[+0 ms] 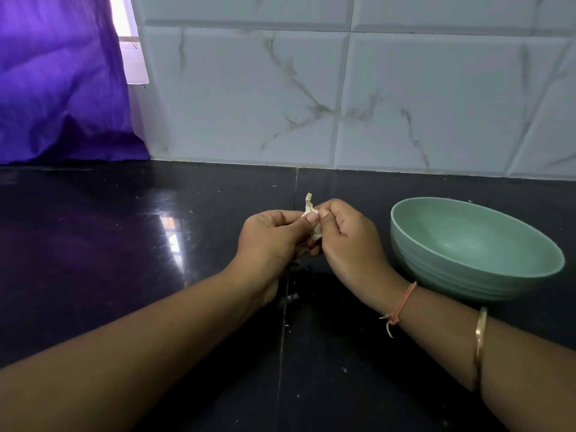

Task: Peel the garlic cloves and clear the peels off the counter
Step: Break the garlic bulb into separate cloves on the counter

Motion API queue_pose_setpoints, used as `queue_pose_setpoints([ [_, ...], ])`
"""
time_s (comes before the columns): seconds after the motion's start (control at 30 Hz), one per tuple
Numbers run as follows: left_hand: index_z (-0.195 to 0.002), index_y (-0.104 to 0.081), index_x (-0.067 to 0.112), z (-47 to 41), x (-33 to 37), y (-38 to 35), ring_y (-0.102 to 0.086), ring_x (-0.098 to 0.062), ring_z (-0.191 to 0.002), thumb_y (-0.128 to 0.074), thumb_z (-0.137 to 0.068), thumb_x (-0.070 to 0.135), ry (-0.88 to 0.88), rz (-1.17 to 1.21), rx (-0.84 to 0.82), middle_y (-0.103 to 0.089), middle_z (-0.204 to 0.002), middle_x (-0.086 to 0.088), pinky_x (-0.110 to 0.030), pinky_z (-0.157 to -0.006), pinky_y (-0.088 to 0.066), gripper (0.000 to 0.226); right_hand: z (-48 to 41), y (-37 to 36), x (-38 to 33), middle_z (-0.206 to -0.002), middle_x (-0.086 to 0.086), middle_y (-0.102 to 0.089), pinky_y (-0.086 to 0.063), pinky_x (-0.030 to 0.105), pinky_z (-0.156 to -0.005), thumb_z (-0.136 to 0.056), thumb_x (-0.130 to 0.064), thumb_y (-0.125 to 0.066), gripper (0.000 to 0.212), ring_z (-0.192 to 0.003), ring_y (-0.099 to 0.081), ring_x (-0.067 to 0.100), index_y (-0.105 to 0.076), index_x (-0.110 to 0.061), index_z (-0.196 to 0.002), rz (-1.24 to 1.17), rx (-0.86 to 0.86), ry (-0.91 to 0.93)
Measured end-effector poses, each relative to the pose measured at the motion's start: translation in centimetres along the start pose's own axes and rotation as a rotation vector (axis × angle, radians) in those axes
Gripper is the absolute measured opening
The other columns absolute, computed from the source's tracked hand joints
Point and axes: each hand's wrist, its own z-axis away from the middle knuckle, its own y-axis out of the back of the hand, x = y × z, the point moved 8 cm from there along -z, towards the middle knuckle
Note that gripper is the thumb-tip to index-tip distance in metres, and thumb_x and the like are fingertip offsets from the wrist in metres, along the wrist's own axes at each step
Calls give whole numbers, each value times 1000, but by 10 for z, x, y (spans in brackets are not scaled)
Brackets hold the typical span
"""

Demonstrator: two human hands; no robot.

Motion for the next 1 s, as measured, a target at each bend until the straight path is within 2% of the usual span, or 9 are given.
queue_pose_setpoints([
  [0.1, -93, -68, -3, 4, 1, -3, -62, -28, -81, -62, -86, 10, -11, 21, 20, -67, -94, -27, -28, -64, -56, 16, 0, 0, -5, -67, 0, -55, -47, 36, -63, -94, -8, -40, 17, -67, -58, 25, -54, -4, -86, 51, 24, 44],
  [0.27, -99, -67, -4, 6, -1, -4, -66, -34, -91, -64, -85, 13, -7, 40, 43, -69, -95, -24, -41, -80, -54, 22, 1, 0, -8, -64, -1, -51, -38, 34, -61, -93, -5, -40, 15, -65, -52, 22, -53, -2, -86, 64, 50, 52],
  [0.4, -99, -67, -3, 6, -3, -4, -66, -26, -82, -64, -86, 14, -15, 29, 58, -69, -94, -23, -28, -61, -53, 22, 2, -1, -5, -63, -1, -50, -39, 34, -60, -93, -6, -40, 16, -65, -52, 23, -52, 1, -86, 36, 47, 18],
  [0.53, -98, -67, -2, 5, -3, -3, -66, -23, -77, -64, -86, 14, -25, 1, 81, -70, -91, -22, -23, -53, -50, 20, 1, -1, -5, -71, 6, -55, -44, 38, -63, -94, -7, -40, 17, -72, -57, 30, -53, 3, -89, 37, 55, -7],
  [0.7, -94, -68, 2, 3, -5, 0, -68, -30, -84, -65, -86, 16, -54, -48, 109, -71, -88, -19, -33, -65, -51, 17, 1, -1, -4, -74, 8, -56, -42, 38, -63, -93, -7, -40, 16, -72, -57, 30, -53, 3, -91, 32, 59, -18],
  [0.87, -90, -69, 6, 2, -5, 0, -68, -33, -90, -66, -85, 18, -71, -86, 113, -72, -86, -15, -47, -80, -54, 13, -1, -3, 4, -68, -1, -51, -38, 31, -56, -95, -11, -41, 14, -67, -52, 21, -51, -7, -86, 43, 58, -59],
  [1.0, -90, -69, 4, 2, -4, -2, -68, -28, -86, -65, -85, 12, -46, -52, 78, -72, -88, -17, -36, -75, -54, 10, -5, 1, 7, -72, 3, -58, -48, 34, -63, -95, -14, -43, 17, -72, -60, 27, -52, -9, -82, -14, 100, -81],
])
